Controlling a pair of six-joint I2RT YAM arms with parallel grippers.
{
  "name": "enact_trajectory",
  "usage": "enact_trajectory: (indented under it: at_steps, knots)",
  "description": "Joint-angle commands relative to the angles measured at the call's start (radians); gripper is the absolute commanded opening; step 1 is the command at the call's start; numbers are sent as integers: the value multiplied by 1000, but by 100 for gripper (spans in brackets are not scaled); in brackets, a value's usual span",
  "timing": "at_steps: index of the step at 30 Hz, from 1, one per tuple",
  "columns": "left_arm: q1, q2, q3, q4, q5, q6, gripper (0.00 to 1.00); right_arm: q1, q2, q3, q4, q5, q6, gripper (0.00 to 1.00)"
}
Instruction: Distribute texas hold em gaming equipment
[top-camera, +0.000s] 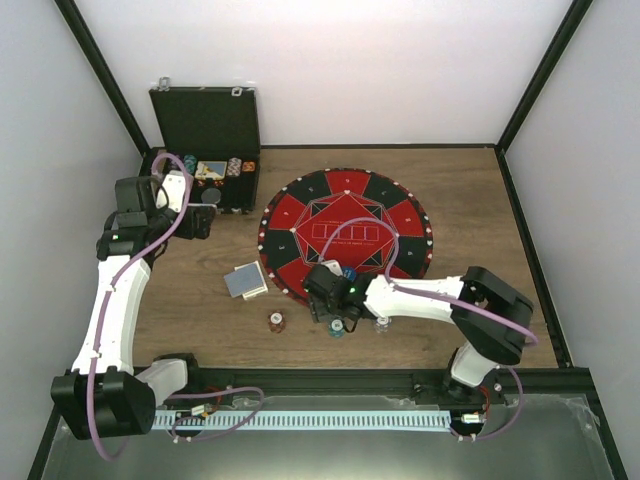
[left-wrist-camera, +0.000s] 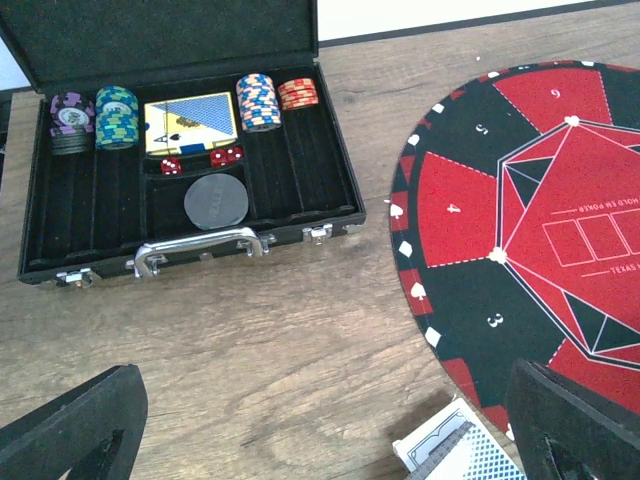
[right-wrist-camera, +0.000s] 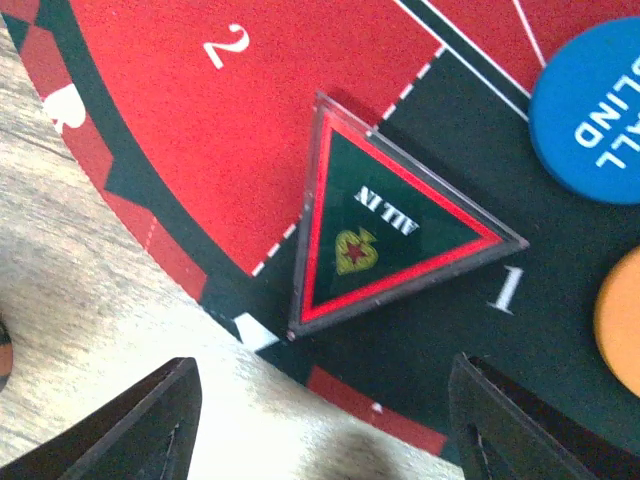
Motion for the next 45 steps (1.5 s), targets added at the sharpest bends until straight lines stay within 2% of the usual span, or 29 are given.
enact_trajectory:
  at_steps: [1,11,27,38,45]
  knots:
    - [6,-15,36,-19,15,5,100,-4,54,60,-2,30,-11,69]
    - [6,-24,51,-21,22,3,100,-29,108,88,-2,22,-27,65]
    - [6,-48,48,-42,25,-10,100,-90,249,228,44,3,-152,44]
    - [6,-64,31,-72,11,-2,100,-145,481,522,36,-9,-340,42]
    - [6,-68,33,-82,2,6,100,-187,611,712,10,-46,-400,41]
